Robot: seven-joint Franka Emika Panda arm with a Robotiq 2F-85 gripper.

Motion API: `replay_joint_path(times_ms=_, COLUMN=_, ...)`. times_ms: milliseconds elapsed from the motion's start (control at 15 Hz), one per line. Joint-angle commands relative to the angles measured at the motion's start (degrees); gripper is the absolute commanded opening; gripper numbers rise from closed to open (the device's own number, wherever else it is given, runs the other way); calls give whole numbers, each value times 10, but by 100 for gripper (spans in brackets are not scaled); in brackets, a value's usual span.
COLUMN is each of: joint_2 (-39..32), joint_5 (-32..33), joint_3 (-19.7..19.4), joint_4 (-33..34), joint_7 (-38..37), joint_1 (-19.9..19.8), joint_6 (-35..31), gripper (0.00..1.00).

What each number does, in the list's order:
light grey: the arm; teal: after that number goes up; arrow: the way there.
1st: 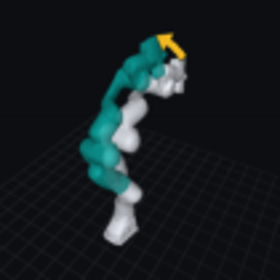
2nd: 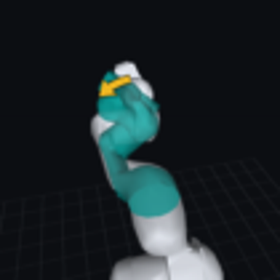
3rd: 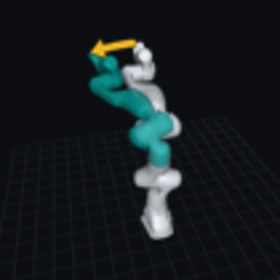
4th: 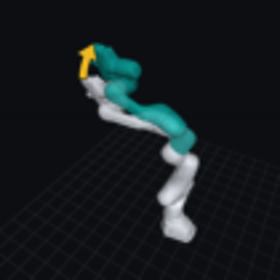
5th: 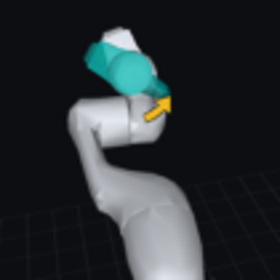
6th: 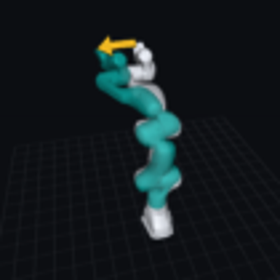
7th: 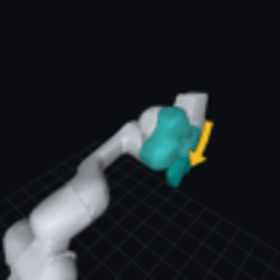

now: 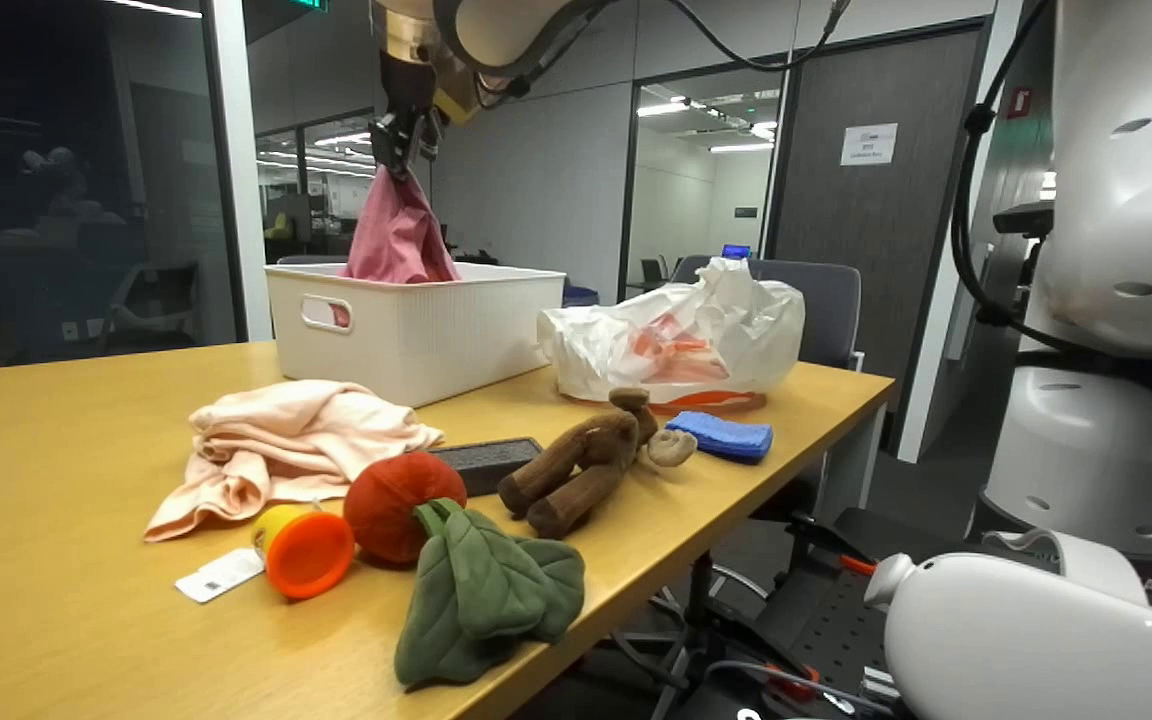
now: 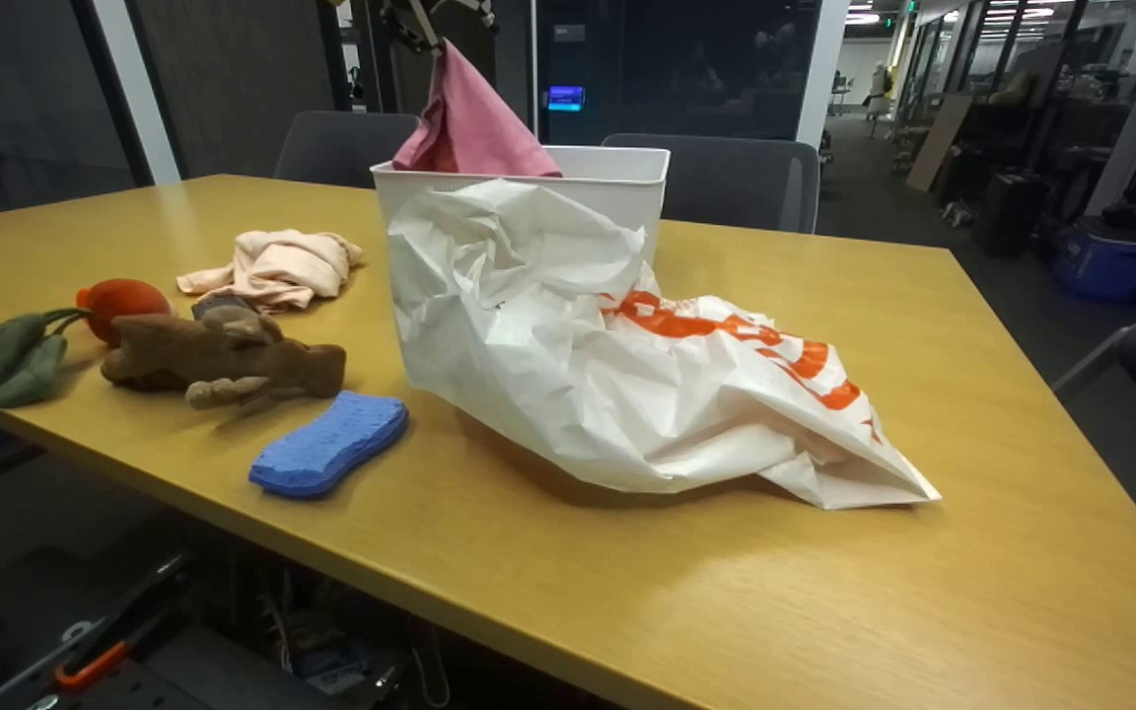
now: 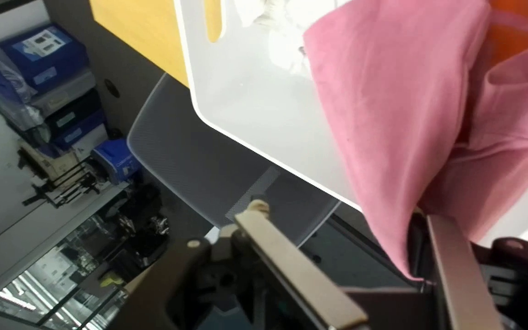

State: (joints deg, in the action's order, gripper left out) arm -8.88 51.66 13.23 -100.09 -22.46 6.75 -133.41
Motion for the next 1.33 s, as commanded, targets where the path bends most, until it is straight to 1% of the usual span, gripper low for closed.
replay_joint_path(times_ms=0, joint_2=63, joint_5=-113, joint_3=-4, joint_4=-33, joint_7=63, joint_1=23, joint_6=-7, gripper=99)
replay_joint_path(times_ms=67, joint_2=72, joint_5=-131, joint_3=-4, joint_4=-38, joint_7=76, joint_1=28, joint_6=-4, gripper=100)
replay_joint_path(times_ms=200, joint_2=78, joint_5=-130, joint_3=-12, joint_4=-49, joint_7=73, joint_1=33, joint_6=4, gripper=100)
replay_joint_path(times_ms=267, joint_2=73, joint_5=-102, joint_3=-17, joint_4=-54, joint_7=51, joint_1=32, joint_6=9, gripper=100)
replay_joint_path(times_ms=333, joint_2=69, joint_5=-102, joint_3=-20, joint_4=-58, joint_7=48, joint_1=31, joint_6=17, gripper=100)
replay_joint_path(times_ms=400, joint_2=61, joint_5=-140, joint_3=-22, joint_4=-60, joint_7=66, joint_1=28, joint_6=26, gripper=100)
replay_joint_path(times_ms=467, joint_2=53, joint_5=-162, joint_3=-27, joint_4=-61, joint_7=69, joint_1=26, joint_6=27, gripper=100)
replay_joint_path(times_ms=533, joint_2=45, joint_5=-150, joint_3=-35, joint_4=-61, joint_7=48, joint_1=24, joint_6=22, gripper=100)
replay_joint_path(times_ms=600, joint_2=40, joint_5=-150, joint_3=-41, joint_4=-60, joint_7=44, joint_1=23, joint_6=20, gripper=100)
replay_joint_path(times_ms=667, joint_2=33, joint_5=-132, joint_3=-48, joint_4=-60, joint_7=34, joint_1=22, joint_6=16, gripper=100)
replay_joint_path(times_ms=800, joint_2=22, joint_5=-133, joint_3=-58, joint_4=-65, joint_7=35, joint_1=21, joint_6=13, gripper=100)
replay_joint_path(times_ms=867, joint_2=18, joint_5=-148, joint_3=-62, joint_4=-68, joint_7=40, joint_1=20, joint_6=16, gripper=100)
replay_joint_path(times_ms=933, joint_2=18, joint_5=-185, joint_3=-61, joint_4=-73, joint_7=63, joint_1=17, joint_6=17, gripper=100)
replay_joint_path(times_ms=1067, joint_2=29, joint_5=-291, joint_3=-50, joint_4=-93, joint_7=127, joint_1=13, joint_6=-3, gripper=100)
replay_joint_path(times_ms=1267, joint_2=56, joint_5=-425, joint_3=-32, joint_4=-122, joint_7=205, joint_1=20, joint_6=-12, gripper=100)
